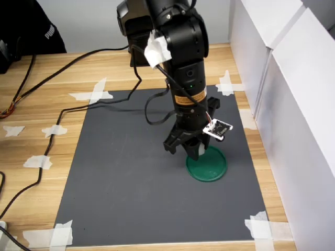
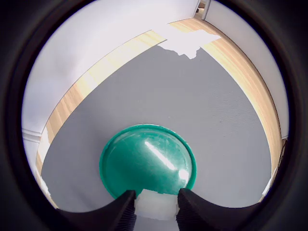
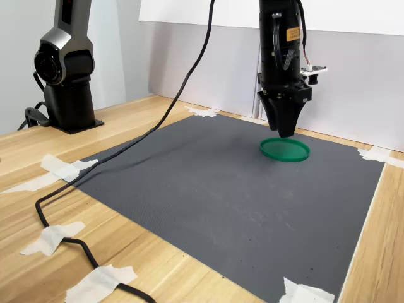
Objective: Grasp a white terminal and put it on the green lid.
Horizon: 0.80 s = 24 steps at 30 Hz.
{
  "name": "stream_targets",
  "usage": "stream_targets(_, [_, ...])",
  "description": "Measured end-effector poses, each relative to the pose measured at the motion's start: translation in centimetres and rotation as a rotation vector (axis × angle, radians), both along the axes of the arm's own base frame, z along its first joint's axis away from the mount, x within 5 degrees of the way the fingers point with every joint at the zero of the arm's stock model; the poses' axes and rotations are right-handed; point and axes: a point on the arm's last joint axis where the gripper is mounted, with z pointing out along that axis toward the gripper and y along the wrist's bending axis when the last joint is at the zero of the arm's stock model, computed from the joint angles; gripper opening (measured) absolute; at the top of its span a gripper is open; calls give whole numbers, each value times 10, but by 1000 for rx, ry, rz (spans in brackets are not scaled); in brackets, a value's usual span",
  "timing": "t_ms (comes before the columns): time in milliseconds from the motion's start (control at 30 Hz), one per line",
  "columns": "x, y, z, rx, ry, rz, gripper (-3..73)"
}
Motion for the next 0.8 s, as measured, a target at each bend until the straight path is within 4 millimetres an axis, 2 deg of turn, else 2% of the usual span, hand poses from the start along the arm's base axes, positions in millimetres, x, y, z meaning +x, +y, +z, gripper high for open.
stream_targets(800, [4,4,-15,-10,3,101,321])
